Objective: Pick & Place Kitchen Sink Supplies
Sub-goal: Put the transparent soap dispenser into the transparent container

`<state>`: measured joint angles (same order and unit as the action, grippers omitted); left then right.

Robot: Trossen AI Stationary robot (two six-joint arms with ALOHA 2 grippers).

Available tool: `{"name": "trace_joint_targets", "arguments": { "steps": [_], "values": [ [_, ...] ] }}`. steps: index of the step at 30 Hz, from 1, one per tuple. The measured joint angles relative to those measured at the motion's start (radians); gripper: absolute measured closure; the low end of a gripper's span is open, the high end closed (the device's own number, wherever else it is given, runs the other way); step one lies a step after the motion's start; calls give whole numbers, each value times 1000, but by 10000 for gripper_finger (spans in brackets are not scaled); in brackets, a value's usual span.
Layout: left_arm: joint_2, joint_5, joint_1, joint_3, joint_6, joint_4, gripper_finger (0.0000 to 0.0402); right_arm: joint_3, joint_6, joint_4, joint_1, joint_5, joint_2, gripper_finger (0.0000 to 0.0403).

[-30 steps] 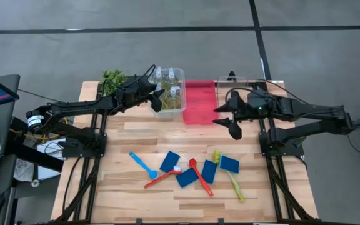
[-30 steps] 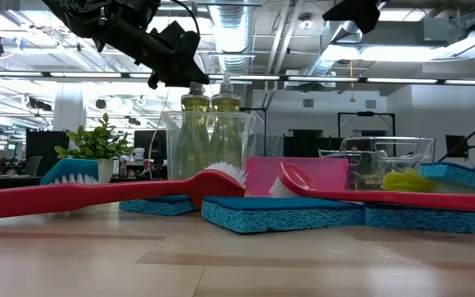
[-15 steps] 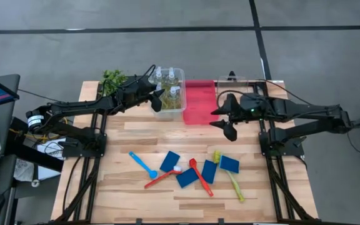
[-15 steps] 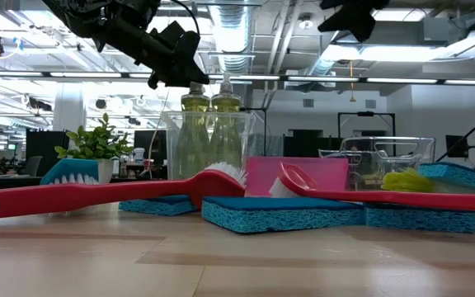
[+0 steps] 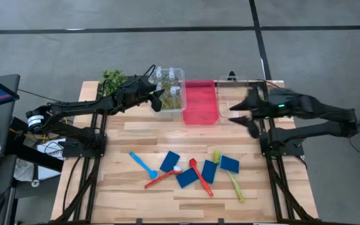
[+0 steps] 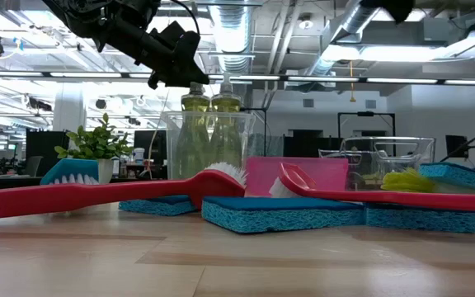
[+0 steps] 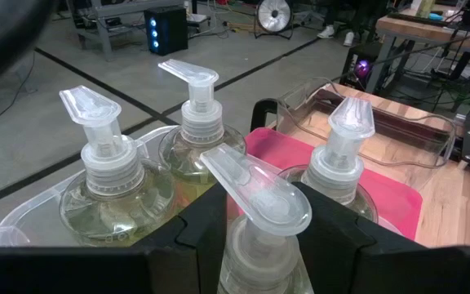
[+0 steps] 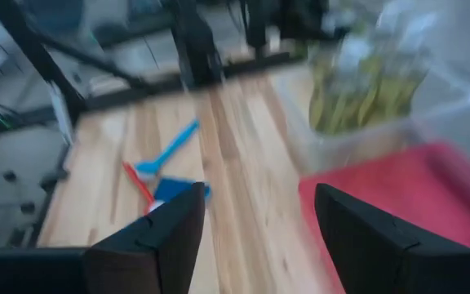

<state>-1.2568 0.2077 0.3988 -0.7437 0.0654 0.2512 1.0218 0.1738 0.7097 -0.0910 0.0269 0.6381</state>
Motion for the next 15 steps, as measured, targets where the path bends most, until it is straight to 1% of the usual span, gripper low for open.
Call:
{"name": "trace_joint_targets", "arguments": {
  "steps": [6, 10, 13, 15],
  "values": [
    [0, 0, 0, 0, 0, 0, 266, 0, -49, 0, 0, 1, -204, 178],
    [0, 0, 0, 0, 4, 0, 266, -8, -53, -9, -2, 5, -338, 178],
    [0, 0, 0, 0, 4, 0, 266, -46, -52, 14, -2, 23, -427, 178],
    [0, 0, 0, 0, 4, 0, 266, -59, -45, -14, -2, 30, -489, 178]
  ]
}}
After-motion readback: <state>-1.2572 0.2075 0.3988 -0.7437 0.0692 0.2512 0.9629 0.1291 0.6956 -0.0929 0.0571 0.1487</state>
